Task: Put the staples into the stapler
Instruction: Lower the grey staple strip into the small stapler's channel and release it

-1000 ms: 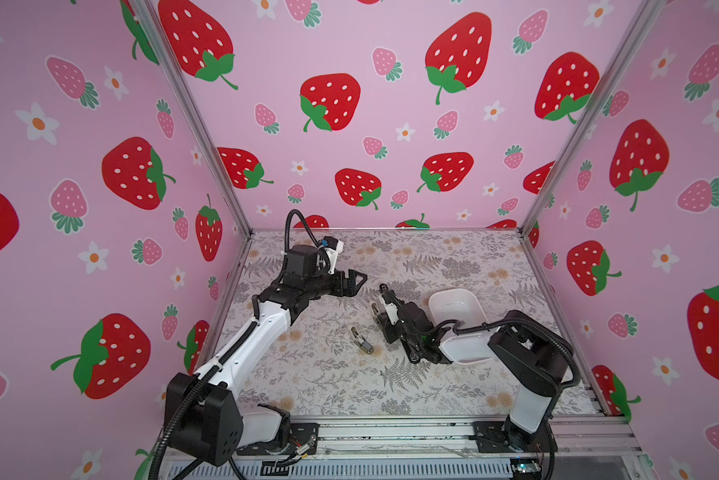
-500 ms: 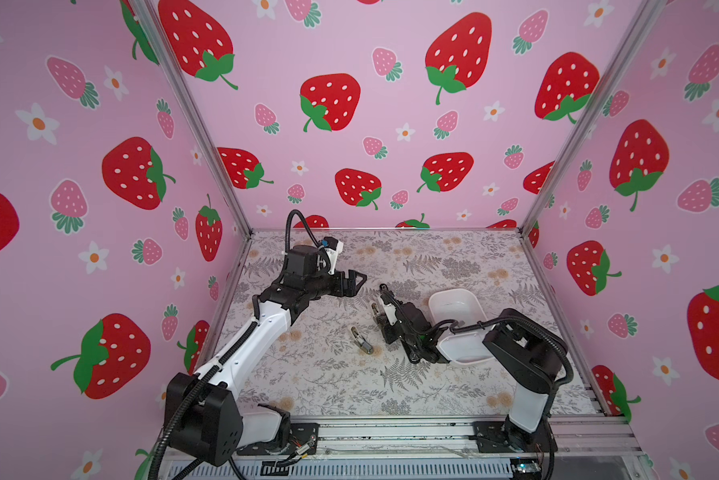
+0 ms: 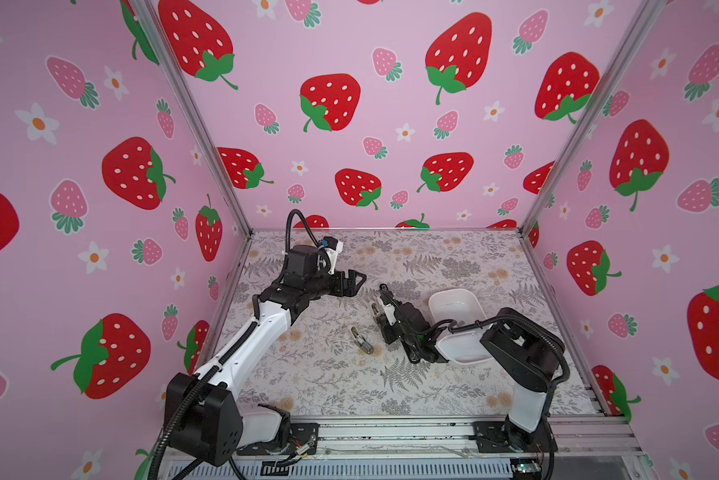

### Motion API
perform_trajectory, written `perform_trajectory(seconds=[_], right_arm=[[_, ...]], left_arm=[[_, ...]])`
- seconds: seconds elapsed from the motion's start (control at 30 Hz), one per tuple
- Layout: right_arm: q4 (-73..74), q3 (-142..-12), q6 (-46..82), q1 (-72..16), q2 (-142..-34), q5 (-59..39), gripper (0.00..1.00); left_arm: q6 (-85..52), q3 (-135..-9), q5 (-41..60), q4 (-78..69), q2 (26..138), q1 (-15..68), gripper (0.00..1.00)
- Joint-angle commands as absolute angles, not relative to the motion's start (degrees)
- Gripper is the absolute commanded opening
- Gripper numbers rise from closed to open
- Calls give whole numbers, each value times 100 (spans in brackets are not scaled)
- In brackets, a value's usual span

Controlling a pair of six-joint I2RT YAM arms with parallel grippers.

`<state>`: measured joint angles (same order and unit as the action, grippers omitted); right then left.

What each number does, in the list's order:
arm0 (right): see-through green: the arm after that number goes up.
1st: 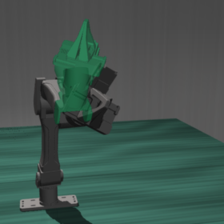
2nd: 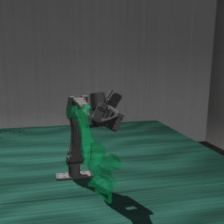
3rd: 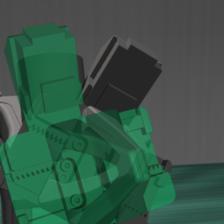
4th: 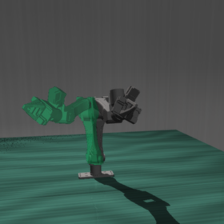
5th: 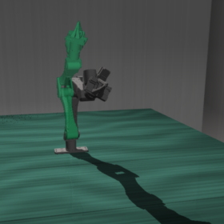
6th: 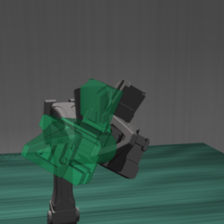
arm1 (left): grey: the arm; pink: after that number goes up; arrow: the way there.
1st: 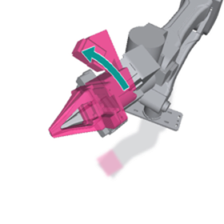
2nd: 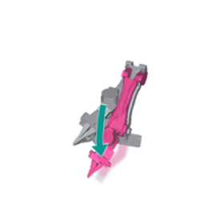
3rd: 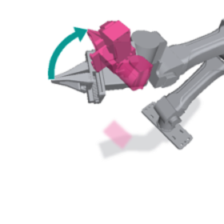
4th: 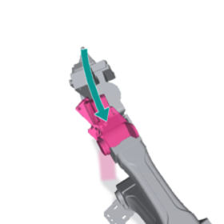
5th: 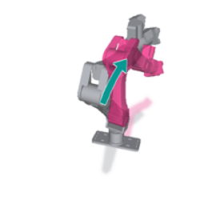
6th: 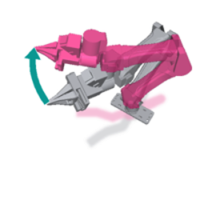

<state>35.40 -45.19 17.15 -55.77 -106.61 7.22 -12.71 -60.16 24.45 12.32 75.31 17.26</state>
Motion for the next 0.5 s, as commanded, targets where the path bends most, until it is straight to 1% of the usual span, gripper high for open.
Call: perform_trajectory(seconds=[0.0, 0.47], right_arm=[[3489, -4657, 1730, -5607, -10766, 791, 8], [3428, -4632, 1661, -5612, -10775, 911, 8]], left_arm=[[-1169, -6292, 2422, 1310, 7541, 1758, 93], [-1151, -6317, 2367, 1345, 7541, 1767, 93]])
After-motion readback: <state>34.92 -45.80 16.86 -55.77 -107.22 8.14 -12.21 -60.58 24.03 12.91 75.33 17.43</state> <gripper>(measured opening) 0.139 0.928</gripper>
